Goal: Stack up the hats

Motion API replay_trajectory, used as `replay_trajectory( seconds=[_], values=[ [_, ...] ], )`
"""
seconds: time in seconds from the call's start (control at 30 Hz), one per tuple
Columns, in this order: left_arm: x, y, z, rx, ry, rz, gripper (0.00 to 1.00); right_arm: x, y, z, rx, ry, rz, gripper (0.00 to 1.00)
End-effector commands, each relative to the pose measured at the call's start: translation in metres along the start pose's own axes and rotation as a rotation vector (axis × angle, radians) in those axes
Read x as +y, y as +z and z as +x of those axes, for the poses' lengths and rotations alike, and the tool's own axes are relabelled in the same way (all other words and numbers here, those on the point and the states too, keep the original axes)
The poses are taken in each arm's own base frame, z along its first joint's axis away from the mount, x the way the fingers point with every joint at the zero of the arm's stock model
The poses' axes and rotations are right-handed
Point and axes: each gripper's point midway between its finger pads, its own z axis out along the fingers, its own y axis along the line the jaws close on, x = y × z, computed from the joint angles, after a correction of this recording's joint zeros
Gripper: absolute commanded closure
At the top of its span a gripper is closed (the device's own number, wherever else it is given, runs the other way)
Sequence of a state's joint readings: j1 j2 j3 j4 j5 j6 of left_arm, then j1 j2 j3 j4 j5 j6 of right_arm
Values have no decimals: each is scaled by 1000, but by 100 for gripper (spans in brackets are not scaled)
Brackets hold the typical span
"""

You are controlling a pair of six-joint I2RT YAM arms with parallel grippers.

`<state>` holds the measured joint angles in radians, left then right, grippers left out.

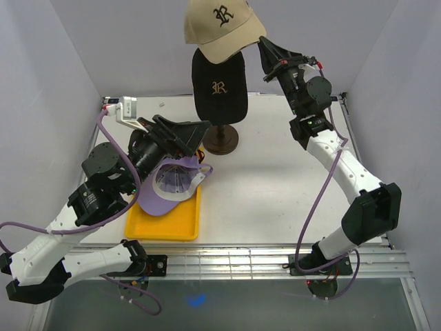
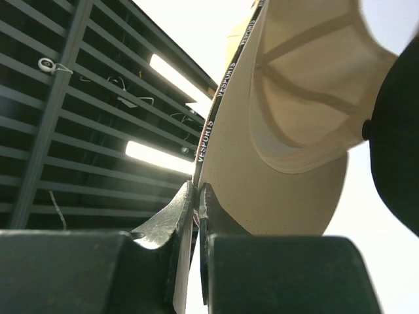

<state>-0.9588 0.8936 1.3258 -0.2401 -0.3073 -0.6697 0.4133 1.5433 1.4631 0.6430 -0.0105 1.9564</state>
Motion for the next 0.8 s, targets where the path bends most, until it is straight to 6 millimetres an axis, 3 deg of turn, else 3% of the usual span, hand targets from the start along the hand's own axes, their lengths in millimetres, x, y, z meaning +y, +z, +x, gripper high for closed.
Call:
replay_trajectory(
  seconds=[0.0,0.23,0.27,0.3,0.37,0.43,0.77],
  values=[
    [-1,-4,-10,-32,13,-6,2,46,-16,20,8,15,-166,92],
    [-5,-3,-14,-31,23,1,2,33,-37,24,-61,-11,-184,92],
    [-4,-2,-13,-30,24,-2,2,36,-41,21,-84,-12,-207,92],
    [-4,-3,-13,-30,26,-4,2,19,-46,17,-106,-29,-177,92],
    [-2,-1,-12,-25,31,-15,2,25,-59,11,-159,-47,-199,92],
    [-1,-1,-12,-24,34,-20,2,17,-70,10,-185,-82,-195,92],
    [3,-4,-14,-17,57,-46,2,-16,-84,15,-259,-81,-198,92]
  ],
)
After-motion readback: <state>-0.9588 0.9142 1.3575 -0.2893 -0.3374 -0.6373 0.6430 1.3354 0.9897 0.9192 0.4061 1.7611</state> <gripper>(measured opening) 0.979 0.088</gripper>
